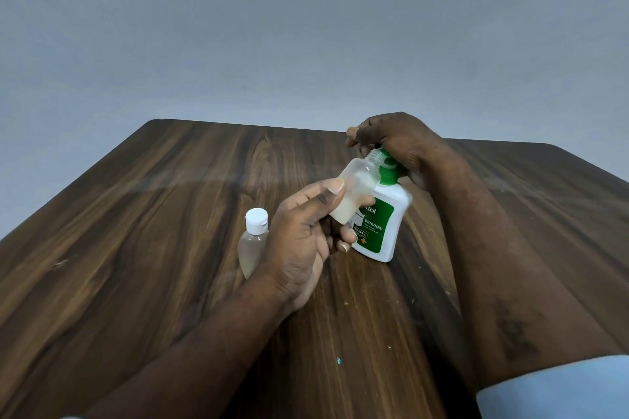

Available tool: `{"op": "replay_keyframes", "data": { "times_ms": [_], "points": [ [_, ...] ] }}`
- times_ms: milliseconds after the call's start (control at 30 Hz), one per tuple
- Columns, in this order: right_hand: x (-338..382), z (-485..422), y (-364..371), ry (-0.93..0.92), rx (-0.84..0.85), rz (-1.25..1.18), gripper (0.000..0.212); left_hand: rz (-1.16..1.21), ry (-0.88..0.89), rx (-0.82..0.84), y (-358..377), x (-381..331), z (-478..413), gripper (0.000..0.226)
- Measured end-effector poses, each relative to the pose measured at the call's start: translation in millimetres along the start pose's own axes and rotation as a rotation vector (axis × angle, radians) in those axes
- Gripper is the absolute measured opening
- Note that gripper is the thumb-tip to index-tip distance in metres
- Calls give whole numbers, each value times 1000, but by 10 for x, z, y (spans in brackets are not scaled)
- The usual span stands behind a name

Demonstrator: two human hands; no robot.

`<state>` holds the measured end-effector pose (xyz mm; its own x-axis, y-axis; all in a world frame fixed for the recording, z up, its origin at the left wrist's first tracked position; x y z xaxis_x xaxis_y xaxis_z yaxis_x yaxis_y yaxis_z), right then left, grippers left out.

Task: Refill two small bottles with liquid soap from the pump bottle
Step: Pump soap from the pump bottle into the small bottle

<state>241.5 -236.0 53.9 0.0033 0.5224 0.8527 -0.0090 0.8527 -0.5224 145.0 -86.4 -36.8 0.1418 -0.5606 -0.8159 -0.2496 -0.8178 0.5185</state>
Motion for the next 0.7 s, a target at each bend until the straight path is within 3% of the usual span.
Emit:
{"op": "replay_keyframes", "data": {
  "times_ms": [700],
  "points": [
    [5, 8, -3, -2, -16, 2, 21, 0, -2, -13, -2, -2, 5, 46]
  ]
}}
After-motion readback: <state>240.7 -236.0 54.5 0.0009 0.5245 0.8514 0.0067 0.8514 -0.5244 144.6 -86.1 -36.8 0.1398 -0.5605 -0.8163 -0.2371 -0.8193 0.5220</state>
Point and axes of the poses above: each hand's wrist, its own z-axis away from the middle knuckle, its own y-axis out of the palm, x = y × z, the point moved 5 cm from there along -z, towards the middle knuckle, and after that the axes turned 6 degrees about y, right-handed, at the moved point
